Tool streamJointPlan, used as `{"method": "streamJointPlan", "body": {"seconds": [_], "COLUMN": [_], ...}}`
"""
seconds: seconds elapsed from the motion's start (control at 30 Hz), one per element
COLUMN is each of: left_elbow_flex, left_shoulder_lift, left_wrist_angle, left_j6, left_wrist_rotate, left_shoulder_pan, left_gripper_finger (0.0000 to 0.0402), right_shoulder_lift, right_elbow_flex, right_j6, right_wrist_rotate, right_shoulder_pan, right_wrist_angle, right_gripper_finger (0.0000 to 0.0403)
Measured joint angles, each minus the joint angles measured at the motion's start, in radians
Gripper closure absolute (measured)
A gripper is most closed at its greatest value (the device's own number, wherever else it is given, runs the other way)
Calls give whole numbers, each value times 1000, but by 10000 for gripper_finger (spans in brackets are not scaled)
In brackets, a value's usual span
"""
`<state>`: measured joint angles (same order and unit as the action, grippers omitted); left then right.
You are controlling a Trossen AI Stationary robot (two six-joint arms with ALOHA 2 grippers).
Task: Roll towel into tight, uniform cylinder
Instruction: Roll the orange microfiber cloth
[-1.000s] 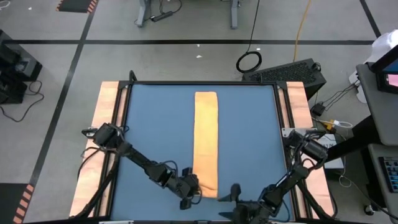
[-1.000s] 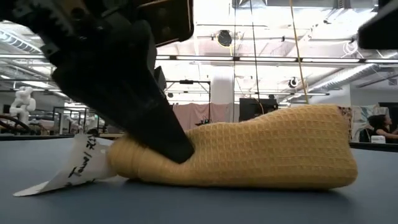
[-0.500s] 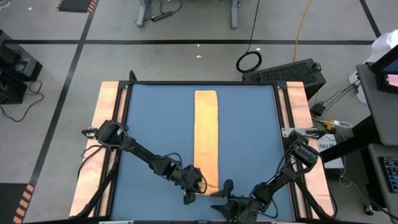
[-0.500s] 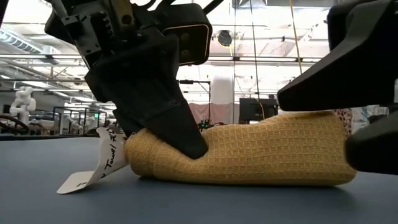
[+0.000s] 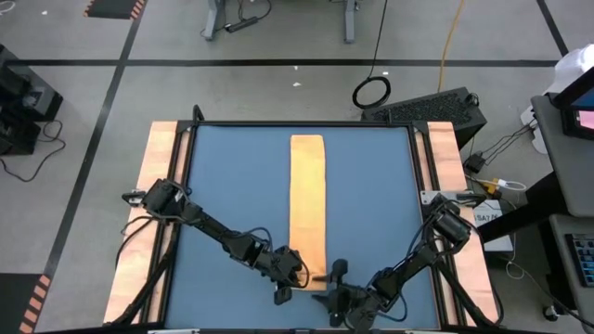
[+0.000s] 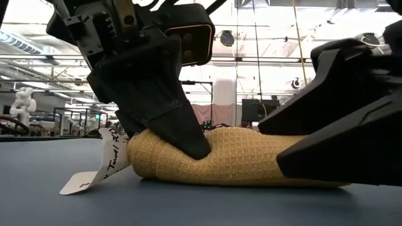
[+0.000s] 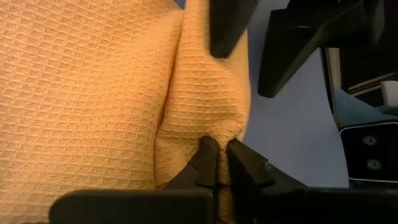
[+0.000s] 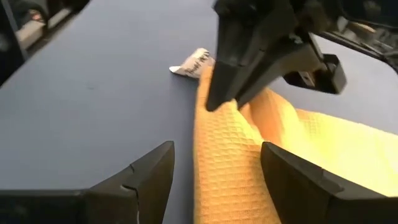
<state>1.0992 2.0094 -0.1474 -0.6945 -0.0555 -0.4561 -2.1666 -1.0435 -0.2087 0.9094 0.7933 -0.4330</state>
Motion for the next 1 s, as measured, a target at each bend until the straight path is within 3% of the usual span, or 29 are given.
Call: {"method": "streamJointPlan", "body": {"seconds": [0.17, 0.3, 0.53, 0.73, 0.83, 1.0], "left_elbow_flex": [0, 0, 0, 0, 0, 2], "left_shoulder_lift": [0, 0, -5, -79, -97, -61], "left_wrist_angle": [-2, -2, 5, 9, -13, -27], "left_j6": [20, 27, 60, 189, 297, 367], "left_wrist_rotate": [17, 127, 271, 412, 554, 639], "left_shoulder_pan": [-4, -25, -79, -154, -209, -265], "left_gripper_finger": [374, 348, 276, 219, 194, 154], "right_shoulder_lift": [0, 0, -2, -1, -1, 3], "right_elbow_flex": [0, 0, 2, 4, 5, 4], "right_j6": [-170, -294, -371, -483, -532, -616], "right_wrist_rotate": [-11, -38, -40, -40, -45, -82], "right_shoulder_pan": [-20, -29, -28, -29, -29, -33], "right_wrist_angle": [90, 155, 175, 162, 151, 137], "right_gripper_finger": [173, 194, 289, 367, 373, 358]}}
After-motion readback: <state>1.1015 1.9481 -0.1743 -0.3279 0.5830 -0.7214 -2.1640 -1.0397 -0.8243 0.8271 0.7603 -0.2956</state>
